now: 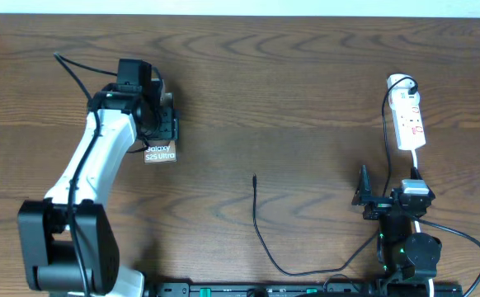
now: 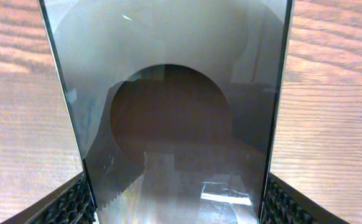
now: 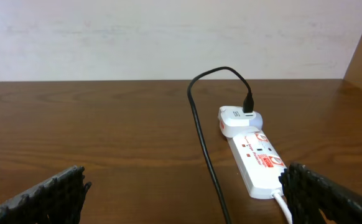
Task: Plug charger to phone and switch on socket
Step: 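Rotate the held phone toward the table center with the left gripper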
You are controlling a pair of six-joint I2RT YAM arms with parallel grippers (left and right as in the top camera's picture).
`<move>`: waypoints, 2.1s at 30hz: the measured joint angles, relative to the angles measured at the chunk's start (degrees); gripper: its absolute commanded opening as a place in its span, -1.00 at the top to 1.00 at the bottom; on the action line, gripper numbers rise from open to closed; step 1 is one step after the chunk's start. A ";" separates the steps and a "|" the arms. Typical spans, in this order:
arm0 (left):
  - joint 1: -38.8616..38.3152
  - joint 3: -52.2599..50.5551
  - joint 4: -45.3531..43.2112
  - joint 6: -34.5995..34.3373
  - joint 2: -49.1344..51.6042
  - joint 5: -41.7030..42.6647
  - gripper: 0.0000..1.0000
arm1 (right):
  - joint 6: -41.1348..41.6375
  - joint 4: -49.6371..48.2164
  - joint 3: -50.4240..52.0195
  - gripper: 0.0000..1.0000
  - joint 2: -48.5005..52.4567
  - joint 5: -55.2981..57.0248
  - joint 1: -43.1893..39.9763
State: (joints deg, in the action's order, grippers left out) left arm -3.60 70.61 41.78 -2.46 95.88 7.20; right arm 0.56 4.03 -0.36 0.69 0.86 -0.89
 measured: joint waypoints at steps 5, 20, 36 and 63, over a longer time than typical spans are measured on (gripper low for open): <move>0.02 0.02 1.55 -6.43 -1.57 2.99 0.85 | 0.00 0.00 0.00 -0.98 0.00 0.00 0.00; 0.04 0.00 1.49 -28.85 -1.68 28.72 0.85 | 0.00 0.00 0.00 -0.98 0.00 0.00 0.00; 0.04 0.00 1.46 -52.15 -1.68 48.50 0.85 | 0.00 0.00 0.00 -0.99 0.00 -0.02 0.00; 0.04 0.00 1.46 -63.78 -1.68 63.14 0.85 | 0.02 0.00 0.00 -0.98 0.00 0.00 0.00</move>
State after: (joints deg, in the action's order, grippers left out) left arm -3.55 70.61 43.24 -66.24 94.19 70.35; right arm 0.58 4.03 -0.36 0.69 0.86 -0.89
